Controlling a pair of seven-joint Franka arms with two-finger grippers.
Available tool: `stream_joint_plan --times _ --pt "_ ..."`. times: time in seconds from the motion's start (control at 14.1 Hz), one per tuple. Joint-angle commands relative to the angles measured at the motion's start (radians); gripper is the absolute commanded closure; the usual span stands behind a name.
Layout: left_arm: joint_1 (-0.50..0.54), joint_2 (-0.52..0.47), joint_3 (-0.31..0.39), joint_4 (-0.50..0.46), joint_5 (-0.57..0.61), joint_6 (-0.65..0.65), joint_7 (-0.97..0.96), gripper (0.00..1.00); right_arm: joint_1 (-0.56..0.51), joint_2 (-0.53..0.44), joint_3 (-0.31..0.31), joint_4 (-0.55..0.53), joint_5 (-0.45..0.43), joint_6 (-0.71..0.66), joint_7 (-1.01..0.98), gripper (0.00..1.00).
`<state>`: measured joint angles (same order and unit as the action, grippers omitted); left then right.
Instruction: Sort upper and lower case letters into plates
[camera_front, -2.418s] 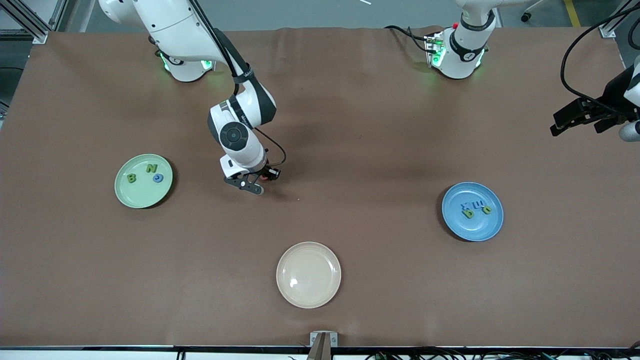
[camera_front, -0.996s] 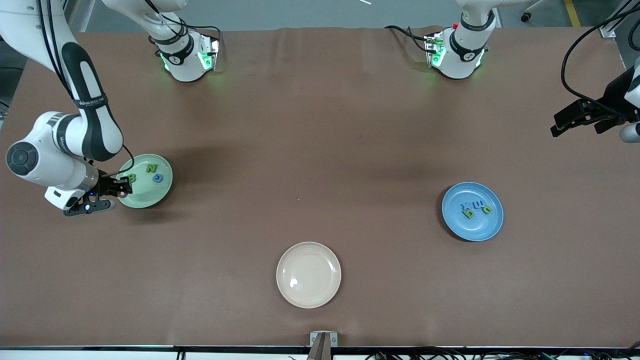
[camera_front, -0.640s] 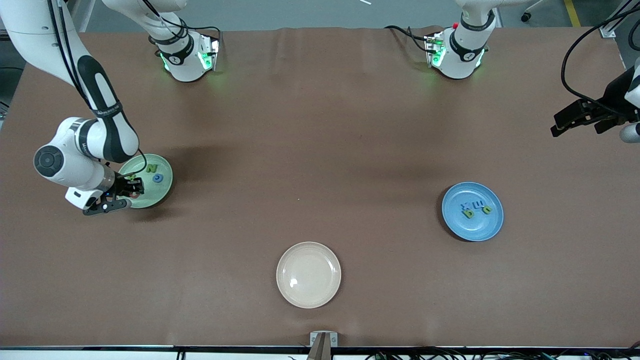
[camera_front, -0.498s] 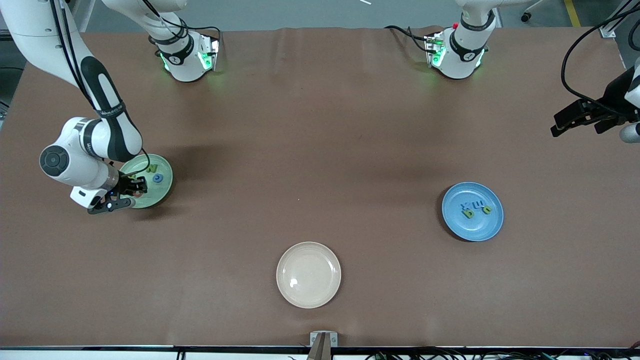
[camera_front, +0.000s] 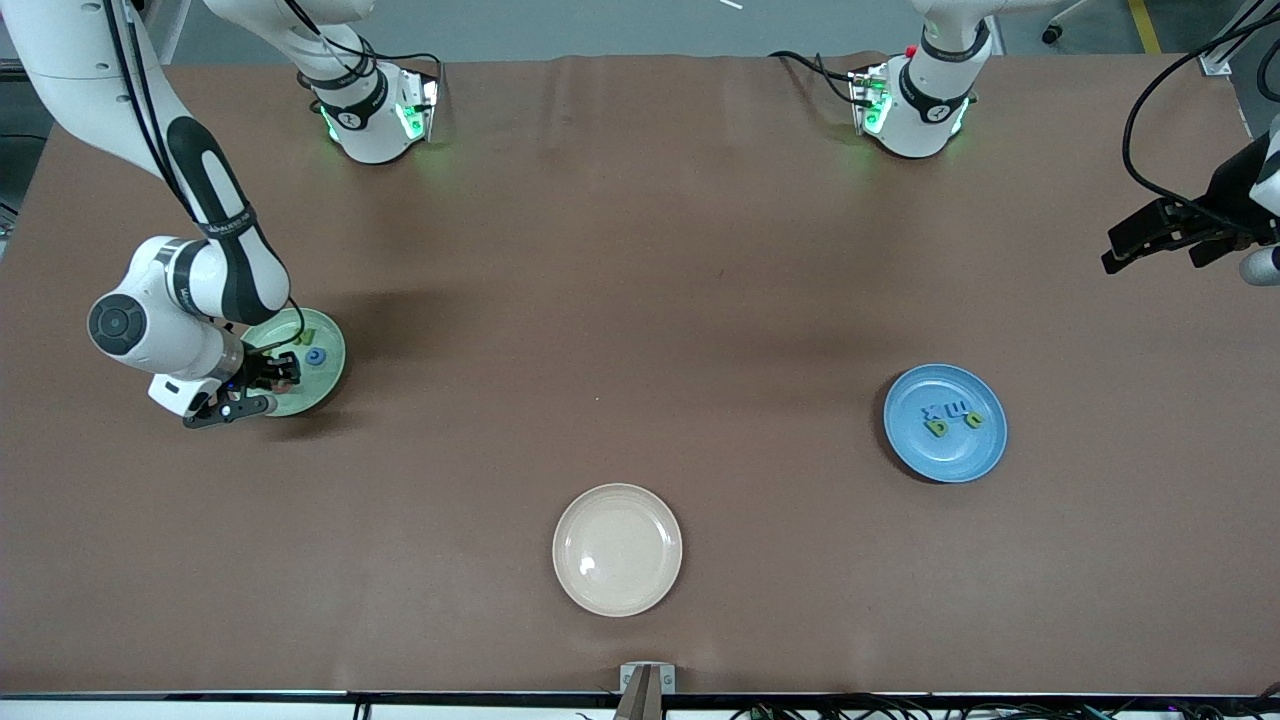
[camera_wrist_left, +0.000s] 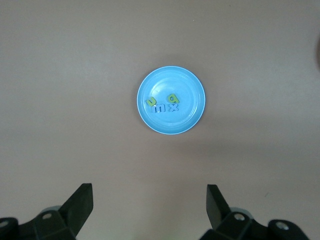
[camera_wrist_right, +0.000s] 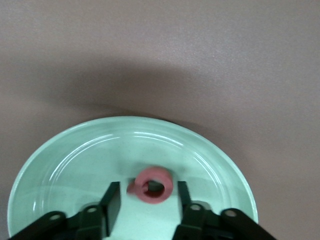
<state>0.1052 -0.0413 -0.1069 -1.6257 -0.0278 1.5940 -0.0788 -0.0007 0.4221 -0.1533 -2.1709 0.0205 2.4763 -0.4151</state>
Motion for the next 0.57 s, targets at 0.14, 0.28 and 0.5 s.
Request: stream_joint_plan --times 0.14,0.28,0.5 --pt "0.004 -0.003 0.001 0.0 -0.018 0.009 0.01 0.0 0.022 -0.072 -0.003 0.025 -0.008 -0.068 0.001 0.0" --pt "0.004 -0.005 0.001 0.0 -0.018 0.009 0.01 0.0 0.025 -0.137 -0.002 0.1 -0.011 -0.246 0.027 0.0" --pt "0.004 -0.011 0.001 0.0 -0.018 0.007 0.01 0.0 0.039 -0.19 0.0 0.256 -0.011 -0.507 0.152 0.0"
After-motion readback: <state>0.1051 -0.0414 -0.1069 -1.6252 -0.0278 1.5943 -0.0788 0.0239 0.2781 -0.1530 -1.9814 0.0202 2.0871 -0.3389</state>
